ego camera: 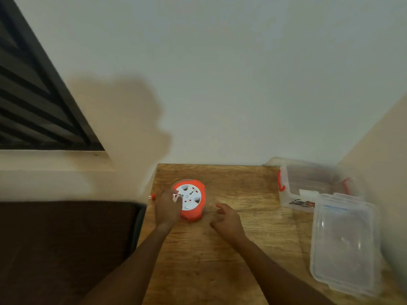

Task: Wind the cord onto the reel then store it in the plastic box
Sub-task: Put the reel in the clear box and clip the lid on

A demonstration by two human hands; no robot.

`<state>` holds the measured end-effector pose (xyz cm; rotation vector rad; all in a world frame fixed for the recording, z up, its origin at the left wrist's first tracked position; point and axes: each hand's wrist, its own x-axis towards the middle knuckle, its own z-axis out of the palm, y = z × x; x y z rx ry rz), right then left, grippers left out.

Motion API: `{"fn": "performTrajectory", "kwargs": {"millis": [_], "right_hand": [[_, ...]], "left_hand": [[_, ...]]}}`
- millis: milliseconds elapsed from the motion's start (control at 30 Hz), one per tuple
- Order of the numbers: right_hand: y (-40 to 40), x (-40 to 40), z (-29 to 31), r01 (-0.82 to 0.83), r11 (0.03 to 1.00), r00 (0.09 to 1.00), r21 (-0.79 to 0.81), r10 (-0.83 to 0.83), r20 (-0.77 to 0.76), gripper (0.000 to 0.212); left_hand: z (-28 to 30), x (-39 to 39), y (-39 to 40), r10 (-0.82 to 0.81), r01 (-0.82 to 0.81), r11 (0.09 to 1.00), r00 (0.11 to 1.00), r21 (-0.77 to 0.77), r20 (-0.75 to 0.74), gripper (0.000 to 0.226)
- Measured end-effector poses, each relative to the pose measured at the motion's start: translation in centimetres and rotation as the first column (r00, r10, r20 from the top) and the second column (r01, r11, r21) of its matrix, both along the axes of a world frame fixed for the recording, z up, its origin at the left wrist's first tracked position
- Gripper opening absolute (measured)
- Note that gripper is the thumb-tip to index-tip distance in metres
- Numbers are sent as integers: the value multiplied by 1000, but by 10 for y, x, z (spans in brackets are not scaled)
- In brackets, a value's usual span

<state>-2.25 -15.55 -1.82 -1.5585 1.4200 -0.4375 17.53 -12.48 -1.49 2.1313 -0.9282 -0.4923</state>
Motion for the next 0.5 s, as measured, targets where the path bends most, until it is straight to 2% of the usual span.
{"fn": "performTrajectory", "kwargs": {"millis": [100,200,367,433,500], "right_hand": [[9,-35,11,59,969,987,-242,-92,-131,60],[7,-79,31,136,863,954,-486,-246,-169,60],[-12,-174,55,384,734,817,-560,-553,-164,57],[-17,-207,58,389,710,772,-587,-599,-213,55],[-21,-230,58,303,742,753,-598,-571,-326,52]], "left_hand": [[16,-38,-21,-191,187,977,981,-99,-32,22],[35,-83,-51,-340,322,935,932,-148,-122,26],[65,-164,-93,-499,466,865,840,-187,-214,25],[74,-196,-108,-494,457,869,809,-188,-319,22],[80,-223,-122,-431,432,894,757,-118,-491,20]]}}
